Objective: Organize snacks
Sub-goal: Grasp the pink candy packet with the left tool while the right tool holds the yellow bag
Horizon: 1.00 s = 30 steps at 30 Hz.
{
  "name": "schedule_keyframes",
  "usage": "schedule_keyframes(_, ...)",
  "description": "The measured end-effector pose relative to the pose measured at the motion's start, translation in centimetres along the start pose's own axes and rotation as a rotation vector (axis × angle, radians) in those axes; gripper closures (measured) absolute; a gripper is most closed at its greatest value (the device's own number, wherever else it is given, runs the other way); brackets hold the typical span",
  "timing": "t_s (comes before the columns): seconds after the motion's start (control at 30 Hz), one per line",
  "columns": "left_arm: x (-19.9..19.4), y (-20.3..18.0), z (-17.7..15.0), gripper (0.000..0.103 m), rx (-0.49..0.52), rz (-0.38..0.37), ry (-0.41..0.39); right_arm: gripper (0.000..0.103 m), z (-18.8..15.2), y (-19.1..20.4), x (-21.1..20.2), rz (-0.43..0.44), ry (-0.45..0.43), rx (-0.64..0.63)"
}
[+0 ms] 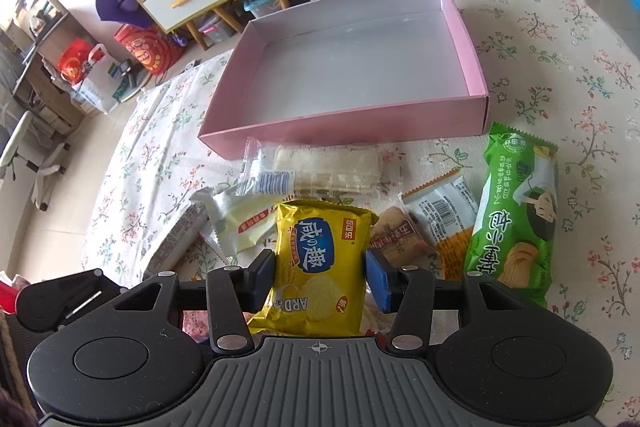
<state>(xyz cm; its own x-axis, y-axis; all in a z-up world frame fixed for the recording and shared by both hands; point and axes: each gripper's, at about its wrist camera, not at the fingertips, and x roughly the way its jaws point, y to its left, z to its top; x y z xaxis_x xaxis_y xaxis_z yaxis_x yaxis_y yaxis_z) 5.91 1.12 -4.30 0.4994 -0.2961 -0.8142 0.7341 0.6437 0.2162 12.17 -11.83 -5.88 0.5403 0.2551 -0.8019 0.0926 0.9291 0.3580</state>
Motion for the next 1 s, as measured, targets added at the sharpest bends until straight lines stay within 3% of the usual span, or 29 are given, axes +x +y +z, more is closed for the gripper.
schedule_keyframes(0.27,1.4,-1.7,1.5,0.041,0.05,-0.021,-0.043,0.055,0.3,-0.6,-0.3,-0.004,-0.009,0.022)
schedule_keyframes(0.43,2.7,-2.5,2.0,0.046,0.078,0.012,0.012,0.055,0.1,-0.4,-0.4,0.002,-0.007,0.008)
schedule_keyframes(0.53,2.6,-1.8,2.4,0.057,0.016,0.009,0.04,0.055,0.2,-0.6,-0.7,0.007,-0.012,0.008)
schedule_keyframes(0.73,2.4,-0.5,2.4,0.062,-0.136,-0.015,0.067,0.055,0.6,-1.1,-1.1,0.005,-0.025,0.024)
schedule_keyframes(0.9,2.0,0.8,1.9,0.071,-0.304,-0.044,0.057,0.055,0.6,-1.0,-1.0,-0.001,-0.029,0.022)
schedule_keyframes(1.0,1.5,1.8,1.6,0.072,-0.399,-0.062,0.036,0.055,0.7,-0.9,-1.1,0.003,-0.037,0.02)
